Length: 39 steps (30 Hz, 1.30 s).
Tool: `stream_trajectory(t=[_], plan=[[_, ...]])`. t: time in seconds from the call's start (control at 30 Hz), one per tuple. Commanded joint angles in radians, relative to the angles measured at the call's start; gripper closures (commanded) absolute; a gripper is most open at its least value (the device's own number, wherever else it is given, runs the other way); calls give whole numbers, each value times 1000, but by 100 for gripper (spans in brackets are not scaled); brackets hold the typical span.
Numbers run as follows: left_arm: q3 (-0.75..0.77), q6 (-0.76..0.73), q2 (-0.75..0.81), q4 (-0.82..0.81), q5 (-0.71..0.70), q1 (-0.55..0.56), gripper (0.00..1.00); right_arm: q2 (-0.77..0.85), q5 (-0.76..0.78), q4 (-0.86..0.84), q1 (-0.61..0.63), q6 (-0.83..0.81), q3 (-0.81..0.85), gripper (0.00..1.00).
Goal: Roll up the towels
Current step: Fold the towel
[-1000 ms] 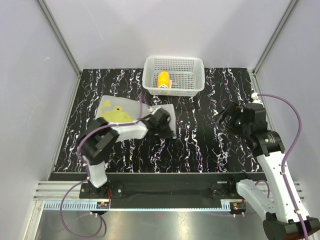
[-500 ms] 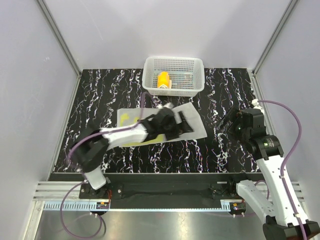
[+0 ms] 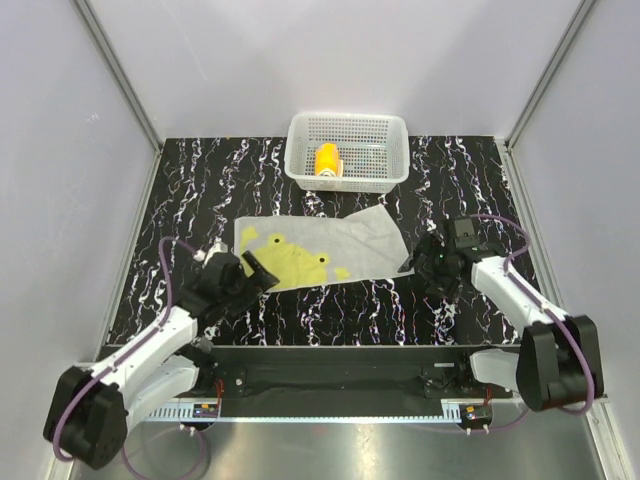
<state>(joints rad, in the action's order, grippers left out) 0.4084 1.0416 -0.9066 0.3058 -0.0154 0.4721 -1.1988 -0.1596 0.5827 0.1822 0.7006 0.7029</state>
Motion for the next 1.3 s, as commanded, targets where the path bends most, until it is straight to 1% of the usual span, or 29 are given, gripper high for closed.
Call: stream_trajectory(t=[0.0,0.07,0.13,0.17,0.3,0.4,0.43,0.47,0.5,0.57,0.6,0.67,0.8,0.83,0.9,0.93,1.0,1.03,1.1,1.13,1.17,1.2,1.23,1.27], plan=[[-69,-49,64,67,6,-67,1,-94,-12,-116,2,8,23,0],[-94,-54,89,69,9,-105,1,-136,-12,-162,3,16,15,1],[-114,-57,94,78,9,-136,1,-194,-9,-190,2,23,15,4],[-118,-63,98,79,35,-145,1,-212,-8,-210,2,22,21,5],[-122,-86,101,105,25,-197,1,-286,5,-250,-4,27,36,9],[-135,-107,109,95,32,-239,3,-330,6,-271,-16,25,50,16],[-138,-120,101,70,35,-259,6,-352,2,-276,-20,23,53,22],[-137,-127,89,58,41,-268,9,-361,-1,-287,-24,20,58,24],[-137,-133,75,43,48,-274,16,-367,-1,-291,-27,20,60,26],[-128,-155,25,3,60,-288,26,-387,-9,-302,-36,16,63,32],[-126,-163,8,-11,61,-288,35,-390,-11,-304,-38,14,63,34],[-128,-173,-29,-54,60,-288,42,-403,-17,-310,-43,8,63,36],[-135,-181,-86,-111,69,-288,52,-412,-24,-327,-50,2,55,46],[-132,-189,-98,-122,60,-288,61,-412,-26,-327,-50,4,53,48],[-128,-192,-106,-134,66,-288,69,-410,-27,-330,-53,4,50,53],[-125,-201,-115,-143,68,-288,81,-410,-32,-334,-55,0,50,61],[-117,-209,-127,-154,83,-288,95,-410,-37,-334,-56,2,50,66],[-114,-213,-136,-163,88,-288,100,-410,-41,-339,-56,0,49,72],[-103,-218,-141,-162,86,-288,100,-410,-47,-342,-56,0,49,80],[-100,-219,-138,-159,83,-288,100,-410,-46,-346,-58,2,47,90],[-100,-219,-130,-157,80,-288,100,-410,-47,-348,-58,2,46,92],[-91,-221,-124,-152,78,-288,100,-409,-49,-346,-58,4,47,97],[-86,-224,-103,-133,74,-288,100,-407,-52,-343,-58,4,49,100],[-80,-229,-92,-123,66,-288,100,-404,-55,-340,-58,2,49,100]])
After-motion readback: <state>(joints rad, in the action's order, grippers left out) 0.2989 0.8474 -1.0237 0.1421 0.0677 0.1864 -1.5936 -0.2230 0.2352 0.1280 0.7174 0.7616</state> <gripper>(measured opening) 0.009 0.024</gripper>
